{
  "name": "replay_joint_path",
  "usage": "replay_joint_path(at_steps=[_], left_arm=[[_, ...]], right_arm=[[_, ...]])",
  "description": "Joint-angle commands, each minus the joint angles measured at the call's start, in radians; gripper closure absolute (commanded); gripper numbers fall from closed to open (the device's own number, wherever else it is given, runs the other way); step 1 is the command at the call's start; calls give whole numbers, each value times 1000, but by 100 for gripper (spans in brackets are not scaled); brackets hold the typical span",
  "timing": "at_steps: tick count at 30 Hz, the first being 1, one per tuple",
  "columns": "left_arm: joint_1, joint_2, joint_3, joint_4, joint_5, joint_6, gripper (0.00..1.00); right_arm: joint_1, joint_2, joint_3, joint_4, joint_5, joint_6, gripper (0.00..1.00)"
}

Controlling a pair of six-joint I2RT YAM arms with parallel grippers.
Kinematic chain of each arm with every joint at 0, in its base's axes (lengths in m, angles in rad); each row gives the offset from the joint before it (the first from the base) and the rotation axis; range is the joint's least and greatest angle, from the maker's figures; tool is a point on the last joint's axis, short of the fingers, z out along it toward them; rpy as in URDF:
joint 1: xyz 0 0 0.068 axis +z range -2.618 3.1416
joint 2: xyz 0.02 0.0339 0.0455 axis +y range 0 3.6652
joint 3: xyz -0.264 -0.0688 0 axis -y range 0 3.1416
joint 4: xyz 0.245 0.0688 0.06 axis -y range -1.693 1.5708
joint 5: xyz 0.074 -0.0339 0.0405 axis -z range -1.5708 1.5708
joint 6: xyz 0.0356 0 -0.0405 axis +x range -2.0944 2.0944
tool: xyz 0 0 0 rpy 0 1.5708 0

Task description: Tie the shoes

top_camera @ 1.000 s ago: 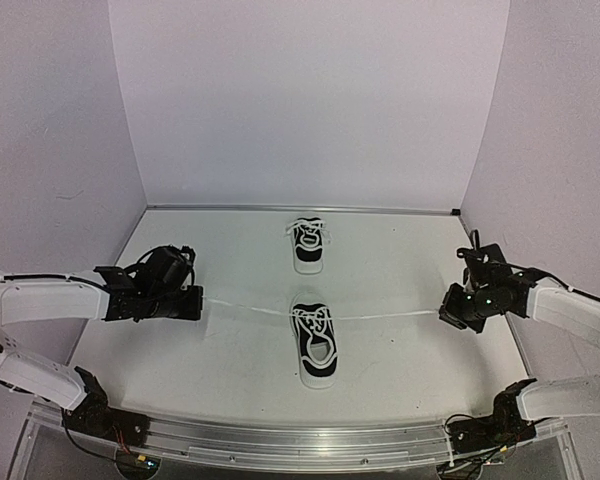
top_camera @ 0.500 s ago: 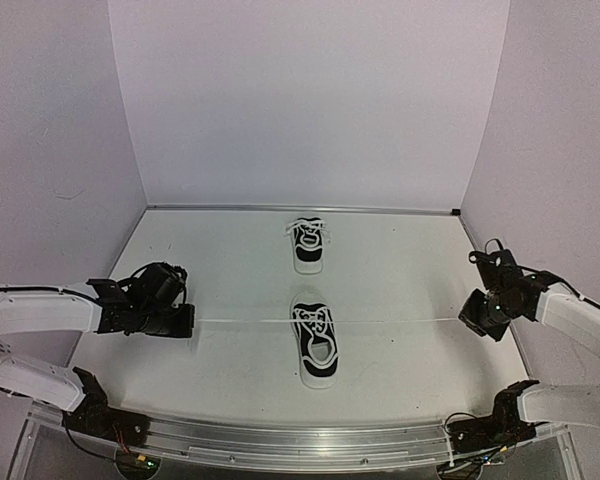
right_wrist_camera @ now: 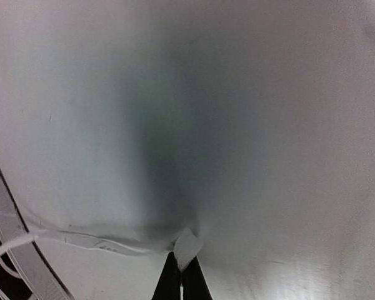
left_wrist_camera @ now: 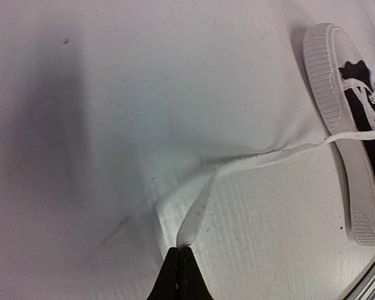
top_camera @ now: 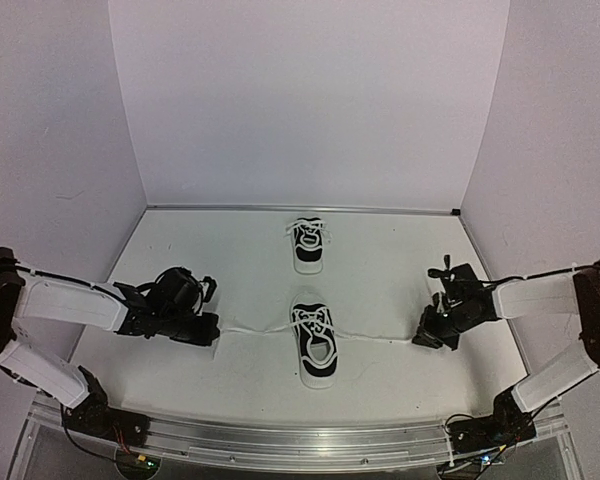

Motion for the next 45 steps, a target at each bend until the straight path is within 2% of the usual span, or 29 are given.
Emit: replay_joint_path(at_steps=[1,6,12,22,27,32,36,40,45], left_arm=[[-58,118,82,251,104,43,100],[-109,291,228,354,143,67,100],[-142,455,344,432,202,48,100],[-150,464,311,521,248,8,100],[-114,346,252,406,98,-24,100],[-11,197,203,177,-29,-69,100],[40,120,182,2,-136,-97,100],[56,55,163,-139,-234,-133,100],[115,-22,97,-188,-257,-175,100]], right_arm=[[169,139,75,239,-194,-82,100],[298,309,178,331,-251,-100,100],[395,425,271,394,-286,-84,100],[436,451,301,455,-322,-30,100],[391,325,235,358,-228,-42,100],[190,18,112,127,-26,-55,100],[73,-136,64,-50,112,-45,100],[42,-244,26,-159,240,32,100],[25,-381,20,-320,385,119,100]])
